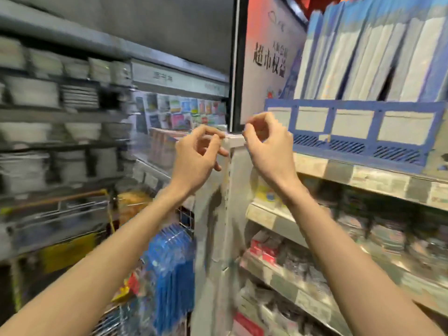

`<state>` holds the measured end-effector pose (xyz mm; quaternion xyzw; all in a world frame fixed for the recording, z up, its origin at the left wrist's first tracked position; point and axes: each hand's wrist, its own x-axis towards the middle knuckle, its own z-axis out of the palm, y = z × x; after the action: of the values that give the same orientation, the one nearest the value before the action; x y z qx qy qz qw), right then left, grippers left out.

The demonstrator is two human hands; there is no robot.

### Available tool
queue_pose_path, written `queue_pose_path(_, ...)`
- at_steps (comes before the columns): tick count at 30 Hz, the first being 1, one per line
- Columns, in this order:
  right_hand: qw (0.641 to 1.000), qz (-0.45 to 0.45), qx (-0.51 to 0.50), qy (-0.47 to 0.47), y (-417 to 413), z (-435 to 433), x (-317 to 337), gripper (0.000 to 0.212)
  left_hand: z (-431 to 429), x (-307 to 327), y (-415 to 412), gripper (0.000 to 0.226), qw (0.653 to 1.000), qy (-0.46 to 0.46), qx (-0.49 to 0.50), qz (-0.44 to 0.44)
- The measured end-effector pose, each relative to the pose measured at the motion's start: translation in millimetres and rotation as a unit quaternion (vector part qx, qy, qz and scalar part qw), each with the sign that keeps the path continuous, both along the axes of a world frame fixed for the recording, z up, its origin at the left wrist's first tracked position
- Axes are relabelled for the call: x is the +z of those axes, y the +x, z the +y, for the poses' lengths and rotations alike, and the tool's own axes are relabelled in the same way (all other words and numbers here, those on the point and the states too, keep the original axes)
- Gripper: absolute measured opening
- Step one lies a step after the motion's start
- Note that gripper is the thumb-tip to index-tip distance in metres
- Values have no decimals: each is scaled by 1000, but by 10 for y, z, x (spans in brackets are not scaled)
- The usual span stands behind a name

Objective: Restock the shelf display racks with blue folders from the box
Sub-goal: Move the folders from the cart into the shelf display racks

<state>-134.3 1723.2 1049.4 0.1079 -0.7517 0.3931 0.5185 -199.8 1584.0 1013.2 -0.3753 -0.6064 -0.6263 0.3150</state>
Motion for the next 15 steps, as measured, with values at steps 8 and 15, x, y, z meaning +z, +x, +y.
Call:
queue_pose_path(8, 982, -116, 150, -7, -925, -1661, -921, 5, -1598, -878, -728, 13, 982, -43, 164, -80)
queue_pose_path(15, 956, -232, 179, -20, -1933, -2949, -1681, 5, -2949, -1759, -1701, 11, 947, -112, 234, -189)
